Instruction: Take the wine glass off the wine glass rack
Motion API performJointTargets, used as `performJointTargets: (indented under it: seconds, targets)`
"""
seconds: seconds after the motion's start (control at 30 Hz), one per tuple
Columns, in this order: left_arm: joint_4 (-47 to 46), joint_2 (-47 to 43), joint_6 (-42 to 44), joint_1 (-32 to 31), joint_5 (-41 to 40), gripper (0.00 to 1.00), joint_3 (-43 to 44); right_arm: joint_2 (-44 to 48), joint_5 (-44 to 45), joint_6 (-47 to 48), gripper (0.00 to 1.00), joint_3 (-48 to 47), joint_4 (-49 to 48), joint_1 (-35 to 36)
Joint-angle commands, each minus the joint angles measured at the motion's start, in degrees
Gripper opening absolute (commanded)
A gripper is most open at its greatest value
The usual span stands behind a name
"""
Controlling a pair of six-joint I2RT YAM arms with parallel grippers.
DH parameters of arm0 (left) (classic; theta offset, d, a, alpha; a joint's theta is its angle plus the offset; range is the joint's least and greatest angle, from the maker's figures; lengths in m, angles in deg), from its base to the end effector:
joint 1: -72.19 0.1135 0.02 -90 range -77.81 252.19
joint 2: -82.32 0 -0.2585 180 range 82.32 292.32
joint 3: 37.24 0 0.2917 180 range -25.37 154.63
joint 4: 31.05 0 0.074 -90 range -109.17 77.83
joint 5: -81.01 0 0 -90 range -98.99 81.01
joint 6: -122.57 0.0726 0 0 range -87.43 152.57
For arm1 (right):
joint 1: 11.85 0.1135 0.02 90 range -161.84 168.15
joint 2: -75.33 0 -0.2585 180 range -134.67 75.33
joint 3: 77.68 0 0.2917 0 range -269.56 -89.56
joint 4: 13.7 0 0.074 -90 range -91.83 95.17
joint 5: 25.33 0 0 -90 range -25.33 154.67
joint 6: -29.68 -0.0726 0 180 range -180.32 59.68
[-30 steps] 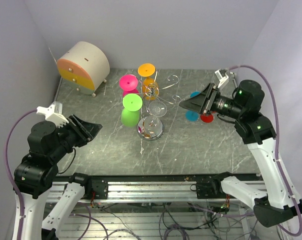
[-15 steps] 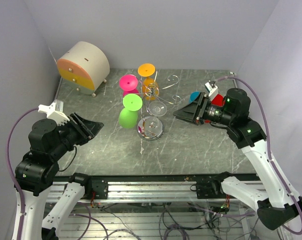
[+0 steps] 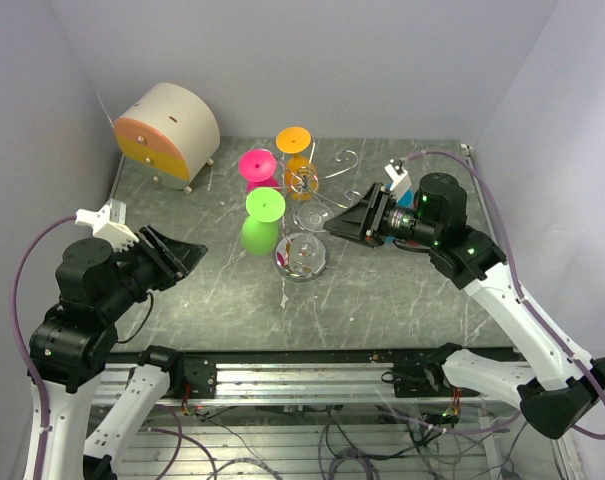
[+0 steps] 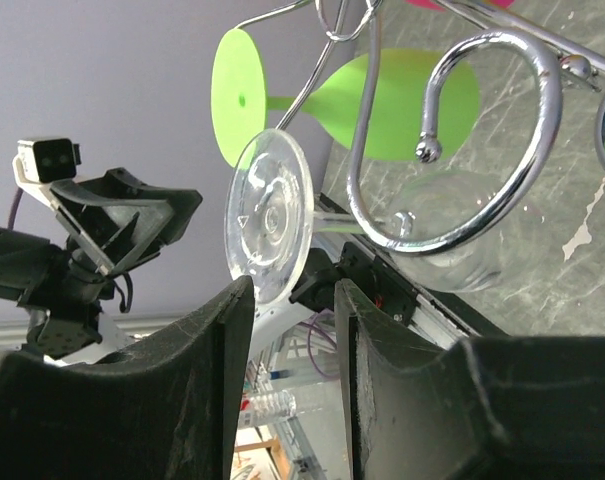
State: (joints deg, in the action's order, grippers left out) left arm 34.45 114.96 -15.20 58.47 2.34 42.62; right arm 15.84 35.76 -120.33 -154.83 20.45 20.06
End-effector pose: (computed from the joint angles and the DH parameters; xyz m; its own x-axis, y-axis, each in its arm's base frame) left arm 0.1310 -0.0467 0.4215 -0.5112 -0.6225 -0.5926 0.0525 0.6656 -0.7445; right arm 0.2349 0.1876 0.3857 -0.8620 0.3564 -0.3604 -0.2193 0.3789 0.8991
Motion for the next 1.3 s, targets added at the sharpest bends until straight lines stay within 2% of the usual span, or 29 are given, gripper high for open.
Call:
performJointTargets:
  seconds: [0.0, 0.57, 0.83, 1.07, 1.27]
  targets:
    - [-0.1, -0.2, 1.1, 0.0, 0.0, 0.51, 1.8, -0.5, 3.4, -0.2, 0.37, -0.4, -2.8, 1.3]
    - [-0.6, -1.3, 0.4, 0.0, 0.2, 0.51, -0.2, -2.5, 5.6, -0.9, 0.32, -0.6, -7.8, 2.4]
    - [-0.7, -1.9, 0.0, 0.0, 0.2, 0.5, -1.2, -1.8, 5.3, -2.0, 0.09, -0.3, -9.8, 2.6]
    - [-1.1, -2.1, -0.6, 0.0, 0.4, 0.5, -1.8, -0.5, 5.3, -3.4, 0.0, 0.0, -10.4, 2.6]
    - [-0.9, -2.1, -0.7, 0.0, 0.5, 0.5, -1.5, 1.1, 5.2, -5.9, 0.0, 0.0, -11.9, 2.7]
